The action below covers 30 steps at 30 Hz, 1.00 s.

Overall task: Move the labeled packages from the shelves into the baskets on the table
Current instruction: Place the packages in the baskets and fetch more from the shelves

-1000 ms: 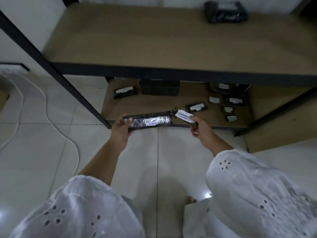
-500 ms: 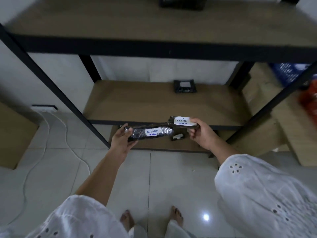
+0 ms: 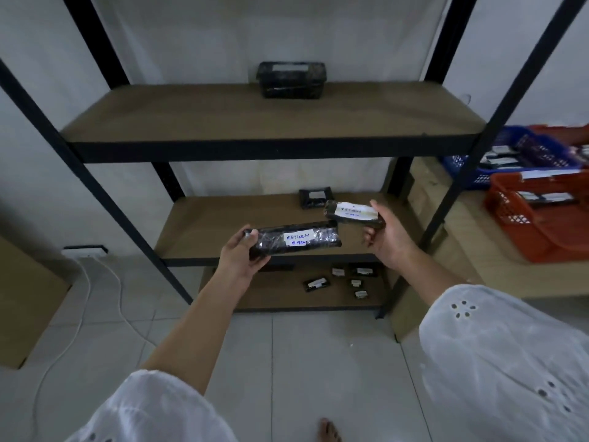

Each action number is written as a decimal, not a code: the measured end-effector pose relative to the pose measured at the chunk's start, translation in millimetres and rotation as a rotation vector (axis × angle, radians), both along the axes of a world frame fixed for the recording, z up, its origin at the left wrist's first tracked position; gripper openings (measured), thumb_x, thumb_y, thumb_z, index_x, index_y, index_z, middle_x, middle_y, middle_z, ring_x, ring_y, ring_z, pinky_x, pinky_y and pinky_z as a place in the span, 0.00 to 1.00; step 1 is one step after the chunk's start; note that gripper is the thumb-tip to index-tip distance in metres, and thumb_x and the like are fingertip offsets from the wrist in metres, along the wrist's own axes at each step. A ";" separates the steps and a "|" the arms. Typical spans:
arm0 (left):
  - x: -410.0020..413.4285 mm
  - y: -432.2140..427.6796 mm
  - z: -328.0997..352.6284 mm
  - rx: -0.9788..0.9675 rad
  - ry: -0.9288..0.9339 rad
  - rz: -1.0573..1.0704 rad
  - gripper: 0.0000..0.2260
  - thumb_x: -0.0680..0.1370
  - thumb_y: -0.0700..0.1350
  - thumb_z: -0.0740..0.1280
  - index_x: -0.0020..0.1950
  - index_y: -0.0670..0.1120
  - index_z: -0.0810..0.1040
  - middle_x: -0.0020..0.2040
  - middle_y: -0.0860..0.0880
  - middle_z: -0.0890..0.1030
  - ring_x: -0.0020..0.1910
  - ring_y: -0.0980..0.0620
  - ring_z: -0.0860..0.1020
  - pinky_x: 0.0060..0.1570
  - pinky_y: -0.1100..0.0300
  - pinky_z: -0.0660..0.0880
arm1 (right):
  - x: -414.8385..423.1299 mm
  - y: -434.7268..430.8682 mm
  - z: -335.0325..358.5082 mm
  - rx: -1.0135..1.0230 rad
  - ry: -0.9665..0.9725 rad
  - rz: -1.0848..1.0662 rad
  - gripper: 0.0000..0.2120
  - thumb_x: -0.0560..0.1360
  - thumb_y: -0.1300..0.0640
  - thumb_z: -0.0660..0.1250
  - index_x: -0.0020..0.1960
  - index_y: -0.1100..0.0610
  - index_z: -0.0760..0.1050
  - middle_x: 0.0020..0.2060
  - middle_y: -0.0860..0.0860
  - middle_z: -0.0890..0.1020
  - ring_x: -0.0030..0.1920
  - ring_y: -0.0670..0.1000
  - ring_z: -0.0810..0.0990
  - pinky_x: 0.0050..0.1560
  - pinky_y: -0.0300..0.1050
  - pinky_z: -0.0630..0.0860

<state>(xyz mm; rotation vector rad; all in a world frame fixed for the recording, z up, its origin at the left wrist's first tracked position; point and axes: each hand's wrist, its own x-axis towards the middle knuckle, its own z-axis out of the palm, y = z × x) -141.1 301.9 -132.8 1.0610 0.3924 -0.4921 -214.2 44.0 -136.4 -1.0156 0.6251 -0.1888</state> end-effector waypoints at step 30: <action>-163.4 -468.8 31.2 -0.031 0.005 -0.178 0.11 0.79 0.38 0.63 0.61 0.44 0.74 0.59 0.41 0.73 0.56 0.42 0.74 0.41 0.51 0.77 | -193.7 -463.7 30.4 -0.106 0.073 -0.310 0.14 0.74 0.41 0.66 0.42 0.52 0.76 0.29 0.47 0.73 0.28 0.44 0.70 0.26 0.36 0.68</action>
